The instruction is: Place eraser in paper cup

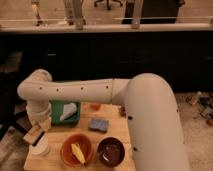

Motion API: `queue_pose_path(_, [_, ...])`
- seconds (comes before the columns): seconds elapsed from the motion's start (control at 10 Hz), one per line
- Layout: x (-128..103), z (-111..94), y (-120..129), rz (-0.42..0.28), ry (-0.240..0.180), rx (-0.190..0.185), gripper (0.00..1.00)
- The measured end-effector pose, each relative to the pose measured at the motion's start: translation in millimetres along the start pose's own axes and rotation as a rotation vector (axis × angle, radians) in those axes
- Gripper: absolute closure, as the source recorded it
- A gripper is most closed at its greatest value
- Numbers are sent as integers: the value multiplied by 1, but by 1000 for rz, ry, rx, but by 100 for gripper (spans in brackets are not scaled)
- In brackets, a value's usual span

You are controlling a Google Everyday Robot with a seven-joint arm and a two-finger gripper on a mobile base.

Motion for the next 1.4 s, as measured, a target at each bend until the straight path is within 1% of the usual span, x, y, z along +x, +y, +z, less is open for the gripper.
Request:
queue_pose_path(0.2, [-13,7,-3,-39,-14,-25,100])
queue_pose_path(0.4, [-24,15,1,-57,-24,-47,100])
queue_pose_path(0.7, [-28,28,18,-36,-24,-83,100])
queue_pose_path(0.9, [-25,36,25,-21,-23,-108,100])
queue_pose_path(1.1, [-27,44,25,-21,-25,-128,100])
queue_pose_path(1.4, [-30,48,19,-30,-26,-141,100])
